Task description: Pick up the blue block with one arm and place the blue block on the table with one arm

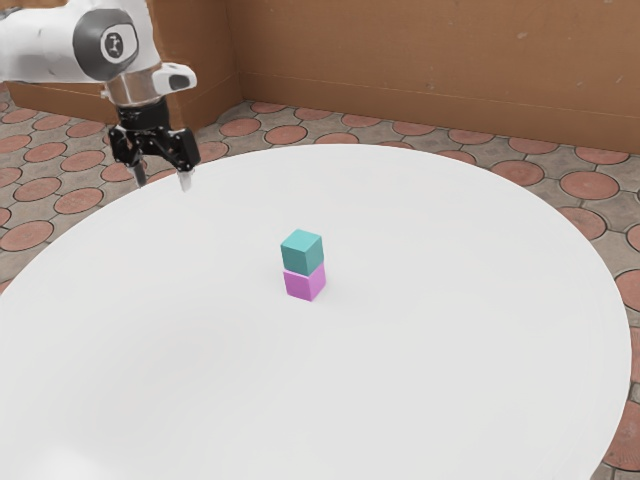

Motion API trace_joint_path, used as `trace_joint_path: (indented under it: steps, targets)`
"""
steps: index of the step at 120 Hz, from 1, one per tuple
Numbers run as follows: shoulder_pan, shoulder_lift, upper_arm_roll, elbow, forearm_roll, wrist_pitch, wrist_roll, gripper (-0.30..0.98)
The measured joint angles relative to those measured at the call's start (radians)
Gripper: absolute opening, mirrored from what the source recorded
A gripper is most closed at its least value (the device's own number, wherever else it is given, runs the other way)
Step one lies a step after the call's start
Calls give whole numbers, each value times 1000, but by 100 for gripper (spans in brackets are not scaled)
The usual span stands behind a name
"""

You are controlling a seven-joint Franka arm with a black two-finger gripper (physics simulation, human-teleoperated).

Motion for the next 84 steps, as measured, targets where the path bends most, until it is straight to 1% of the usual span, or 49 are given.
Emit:
trace_joint_path:
  steps: [8, 25, 27, 33, 36, 45, 62, 73, 84]
  targets:
    - [-5, 50, 1, 8, -1, 73, -3, 69]
    - [-7, 80, -42, 33, 6, 164, 17, 69]
    - [4, 82, -64, 34, 7, 172, 21, 69]
    - [82, 87, -177, 37, 18, 194, 34, 69]
    - [109, 92, -219, 37, 27, 206, 40, 69]
    - [145, 114, -278, 38, 43, 244, 46, 69]
    - [151, 180, -300, 51, 53, 282, 38, 69]
    - [109, 243, -294, 131, 51, 266, 29, 69]
    - [91, 277, -291, 157, 33, 247, 13, 69]
